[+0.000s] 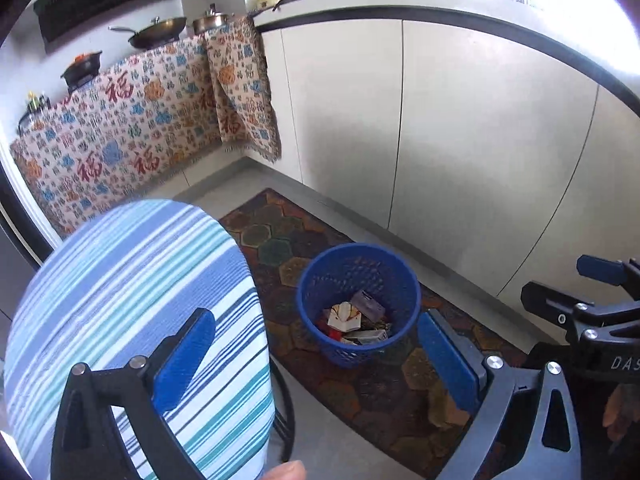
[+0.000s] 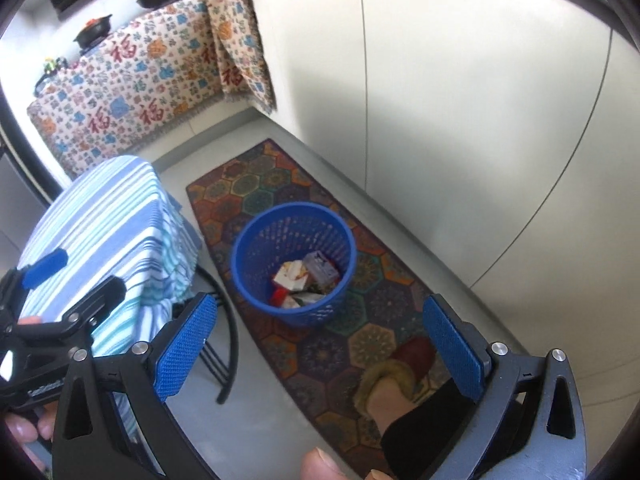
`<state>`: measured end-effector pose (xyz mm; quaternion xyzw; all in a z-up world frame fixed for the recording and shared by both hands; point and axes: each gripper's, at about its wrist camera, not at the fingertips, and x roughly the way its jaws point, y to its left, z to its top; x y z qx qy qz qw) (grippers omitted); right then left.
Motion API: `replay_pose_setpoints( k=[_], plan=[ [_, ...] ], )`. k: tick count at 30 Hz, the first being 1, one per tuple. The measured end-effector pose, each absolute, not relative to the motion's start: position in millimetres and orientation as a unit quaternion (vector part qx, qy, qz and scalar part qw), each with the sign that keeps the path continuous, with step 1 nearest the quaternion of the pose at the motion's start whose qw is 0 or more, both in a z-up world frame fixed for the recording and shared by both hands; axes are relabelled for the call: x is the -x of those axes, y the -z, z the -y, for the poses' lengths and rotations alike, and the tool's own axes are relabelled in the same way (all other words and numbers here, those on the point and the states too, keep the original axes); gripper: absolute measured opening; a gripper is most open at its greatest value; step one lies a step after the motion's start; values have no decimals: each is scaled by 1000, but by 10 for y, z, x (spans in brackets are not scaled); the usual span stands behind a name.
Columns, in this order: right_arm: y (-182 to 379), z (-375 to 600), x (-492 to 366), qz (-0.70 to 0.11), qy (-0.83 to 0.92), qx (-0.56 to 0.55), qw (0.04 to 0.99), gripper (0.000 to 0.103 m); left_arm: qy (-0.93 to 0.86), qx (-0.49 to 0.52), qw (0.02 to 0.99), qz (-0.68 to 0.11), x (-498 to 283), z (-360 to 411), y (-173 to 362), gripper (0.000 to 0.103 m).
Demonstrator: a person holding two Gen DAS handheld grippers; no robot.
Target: Collect trash
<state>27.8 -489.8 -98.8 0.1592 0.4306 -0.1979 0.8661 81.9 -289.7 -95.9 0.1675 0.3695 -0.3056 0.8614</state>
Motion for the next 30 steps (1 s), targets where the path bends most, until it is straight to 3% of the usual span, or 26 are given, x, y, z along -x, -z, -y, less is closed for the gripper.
replay_pose_setpoints(
  k=[30],
  plan=[
    [810,4616,1,-428,181,-150,873,103,313,-139,846,-407,-668,2866,621,103]
  ],
)
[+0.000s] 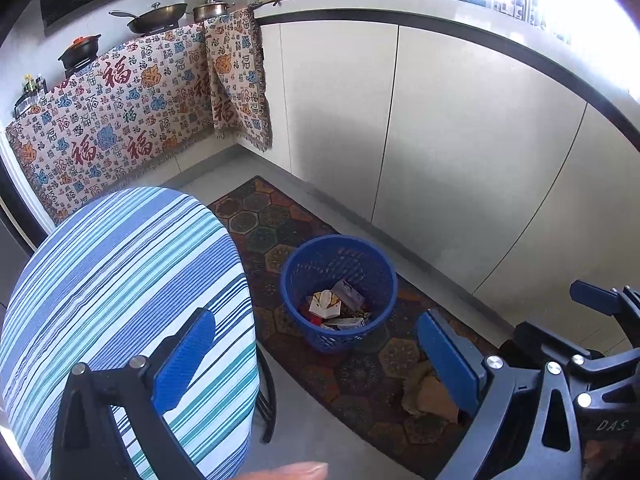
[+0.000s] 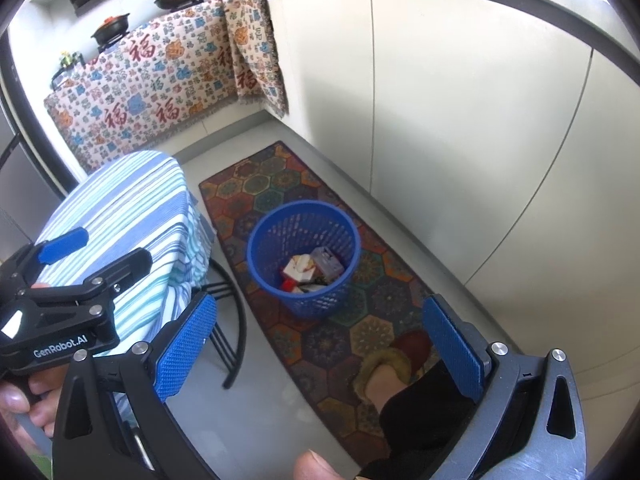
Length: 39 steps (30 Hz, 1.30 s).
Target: Collect trash
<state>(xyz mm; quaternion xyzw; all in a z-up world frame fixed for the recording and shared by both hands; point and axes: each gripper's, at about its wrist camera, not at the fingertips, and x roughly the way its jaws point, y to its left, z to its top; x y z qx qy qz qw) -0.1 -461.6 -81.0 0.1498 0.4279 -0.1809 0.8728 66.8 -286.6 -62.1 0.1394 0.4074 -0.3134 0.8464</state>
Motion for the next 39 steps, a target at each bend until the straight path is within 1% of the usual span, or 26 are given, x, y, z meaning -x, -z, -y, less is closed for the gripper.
replay_pose_setpoints(
  k=[39],
  plan=[
    [799,4541,25,-430,175,-148,873,103,314,-143,845,-409,-656,2867,626,103]
  ],
)
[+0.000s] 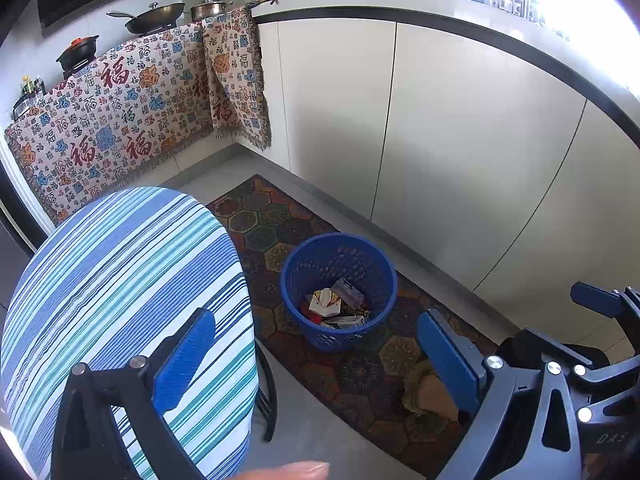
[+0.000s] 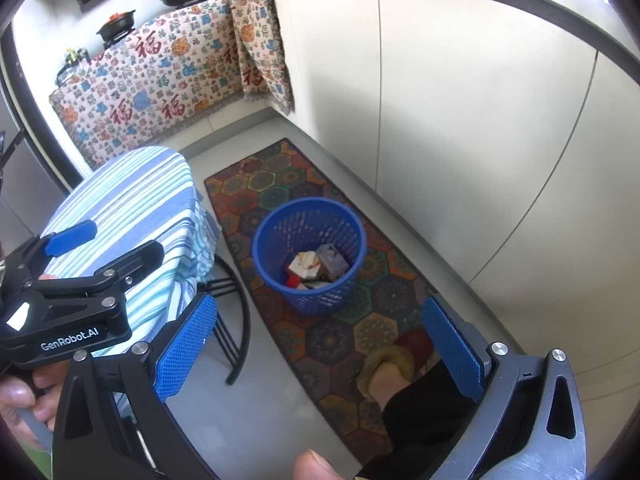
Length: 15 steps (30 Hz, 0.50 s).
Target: Collect trash
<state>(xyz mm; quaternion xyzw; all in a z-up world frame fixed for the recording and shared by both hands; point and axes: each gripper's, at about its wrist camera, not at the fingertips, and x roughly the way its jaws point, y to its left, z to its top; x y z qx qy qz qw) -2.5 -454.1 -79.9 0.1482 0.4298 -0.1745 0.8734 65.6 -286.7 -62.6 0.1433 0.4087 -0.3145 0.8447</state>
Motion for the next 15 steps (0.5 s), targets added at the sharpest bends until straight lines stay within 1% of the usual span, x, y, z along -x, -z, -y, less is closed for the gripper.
replay_pose_setpoints(
  k=[15],
  plan=[
    [803,4536,30,-432,176,-152,871,103,316,-147,843,-410,-643,2871,648,103]
  ],
)
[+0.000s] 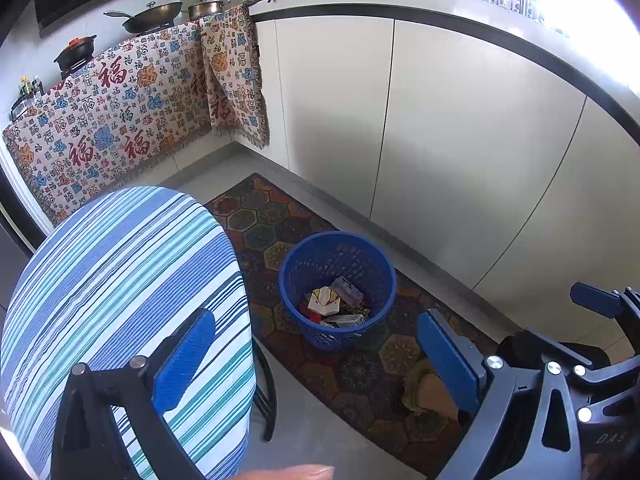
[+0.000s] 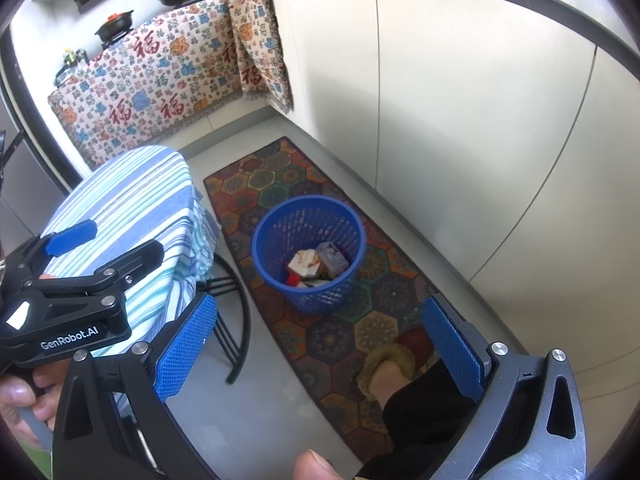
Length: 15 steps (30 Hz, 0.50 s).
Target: Collect trash
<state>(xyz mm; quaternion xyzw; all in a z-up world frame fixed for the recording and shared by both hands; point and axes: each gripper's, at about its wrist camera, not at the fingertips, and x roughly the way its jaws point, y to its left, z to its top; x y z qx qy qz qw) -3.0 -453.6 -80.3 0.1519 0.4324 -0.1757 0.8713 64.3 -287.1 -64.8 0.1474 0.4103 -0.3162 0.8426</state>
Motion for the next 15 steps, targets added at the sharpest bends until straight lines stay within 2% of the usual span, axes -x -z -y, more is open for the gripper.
replay_pose_setpoints(
  k=[15],
  plan=[
    [818,4606,43,-437,180,-158,867,103,322,-161,840,-407,-603,2951,710,103]
  ],
)
